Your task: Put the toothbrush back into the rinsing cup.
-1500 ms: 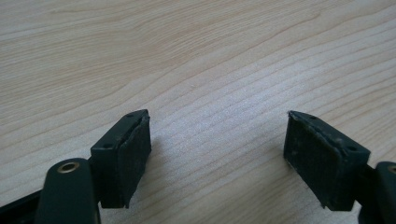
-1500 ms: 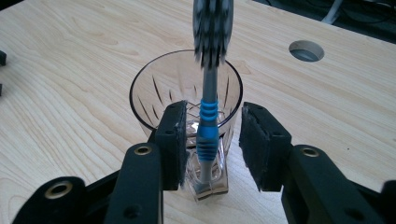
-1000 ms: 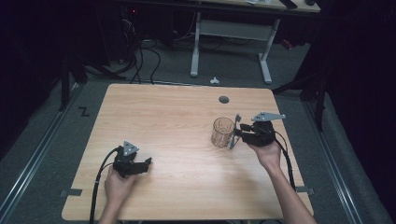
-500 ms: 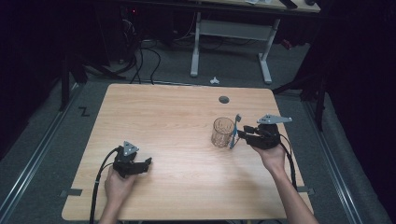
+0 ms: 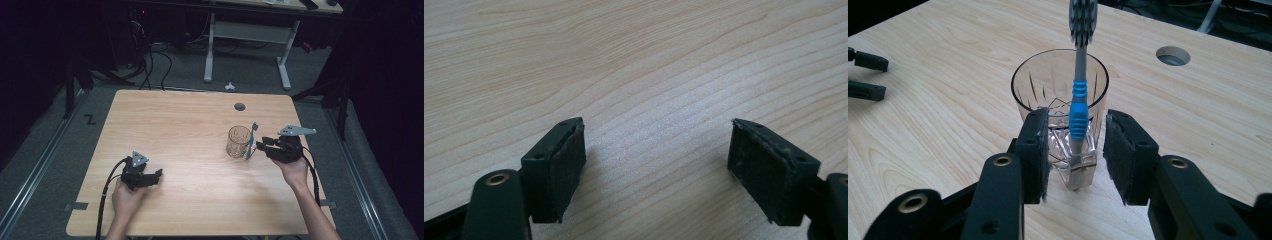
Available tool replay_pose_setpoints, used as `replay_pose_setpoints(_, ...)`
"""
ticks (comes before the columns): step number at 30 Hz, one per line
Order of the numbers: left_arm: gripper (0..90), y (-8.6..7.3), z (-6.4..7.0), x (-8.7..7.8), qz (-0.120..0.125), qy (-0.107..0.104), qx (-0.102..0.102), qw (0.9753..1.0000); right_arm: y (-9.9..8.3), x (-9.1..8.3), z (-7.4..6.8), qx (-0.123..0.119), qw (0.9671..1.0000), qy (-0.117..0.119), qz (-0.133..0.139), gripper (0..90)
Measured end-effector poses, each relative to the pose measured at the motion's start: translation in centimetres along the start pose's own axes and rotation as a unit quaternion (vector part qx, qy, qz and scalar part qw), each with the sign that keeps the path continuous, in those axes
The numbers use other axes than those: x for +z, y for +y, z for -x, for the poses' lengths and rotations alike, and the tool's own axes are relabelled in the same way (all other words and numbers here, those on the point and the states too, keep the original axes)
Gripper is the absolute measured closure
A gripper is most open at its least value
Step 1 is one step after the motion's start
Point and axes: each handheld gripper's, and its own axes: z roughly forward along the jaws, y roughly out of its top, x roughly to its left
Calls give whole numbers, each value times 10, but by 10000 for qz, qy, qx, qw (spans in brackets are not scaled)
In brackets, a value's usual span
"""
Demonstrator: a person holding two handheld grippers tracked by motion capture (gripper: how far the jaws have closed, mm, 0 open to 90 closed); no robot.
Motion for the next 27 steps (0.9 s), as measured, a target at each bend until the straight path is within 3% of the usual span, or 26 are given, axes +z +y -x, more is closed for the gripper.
replay_pose_setpoints(16,236,0,0,0,1,0,0,10000,-10,-7,-2,37,9999,-40,87,624)
replay_pose_setpoints(27,236,0,0,0,0,1,0,10000,-21,-8,-2,198,9997,6,160,625)
